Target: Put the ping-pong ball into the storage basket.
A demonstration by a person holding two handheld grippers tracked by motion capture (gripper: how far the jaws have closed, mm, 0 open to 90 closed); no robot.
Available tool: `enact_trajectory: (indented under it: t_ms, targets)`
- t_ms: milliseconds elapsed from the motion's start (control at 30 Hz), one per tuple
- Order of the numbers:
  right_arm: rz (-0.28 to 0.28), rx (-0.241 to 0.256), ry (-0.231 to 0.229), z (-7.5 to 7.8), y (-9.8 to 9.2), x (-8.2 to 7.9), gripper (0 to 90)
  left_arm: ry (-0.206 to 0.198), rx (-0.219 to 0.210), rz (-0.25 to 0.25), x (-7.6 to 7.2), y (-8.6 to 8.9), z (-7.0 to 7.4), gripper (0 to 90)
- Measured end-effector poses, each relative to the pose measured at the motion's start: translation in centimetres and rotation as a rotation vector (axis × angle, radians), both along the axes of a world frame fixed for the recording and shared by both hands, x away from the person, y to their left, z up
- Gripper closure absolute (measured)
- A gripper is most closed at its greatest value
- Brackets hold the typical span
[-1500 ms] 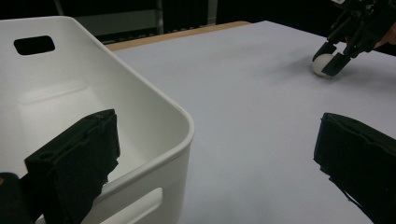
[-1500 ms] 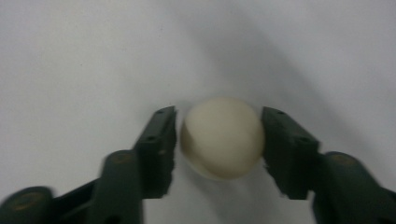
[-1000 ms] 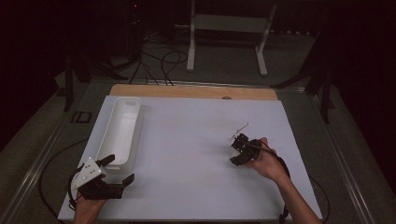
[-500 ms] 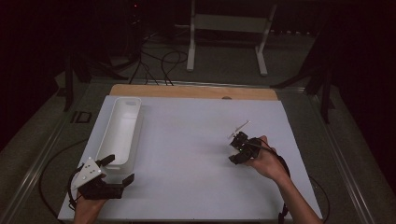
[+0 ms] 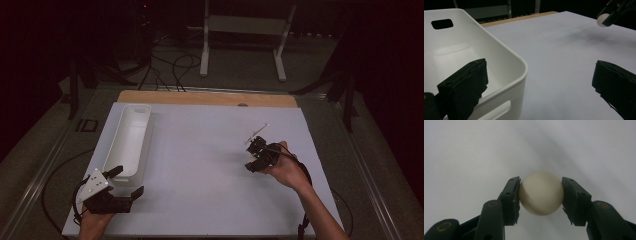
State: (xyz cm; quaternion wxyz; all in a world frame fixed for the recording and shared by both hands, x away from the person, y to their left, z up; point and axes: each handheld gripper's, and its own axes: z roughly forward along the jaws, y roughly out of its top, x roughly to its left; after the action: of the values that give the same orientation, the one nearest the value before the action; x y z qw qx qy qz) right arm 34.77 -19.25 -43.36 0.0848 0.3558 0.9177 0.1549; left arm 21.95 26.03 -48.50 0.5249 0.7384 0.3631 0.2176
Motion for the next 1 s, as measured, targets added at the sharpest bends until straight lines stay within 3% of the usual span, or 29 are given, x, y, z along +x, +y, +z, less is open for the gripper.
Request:
enact_trajectory:
  t_ms: [1000]
  targets:
    - [0.022,0.006,0.006,3.0,1.8,1.3,50.3,0.002,-0.003,-0.001,0.0,0.0,0.0,0.9]
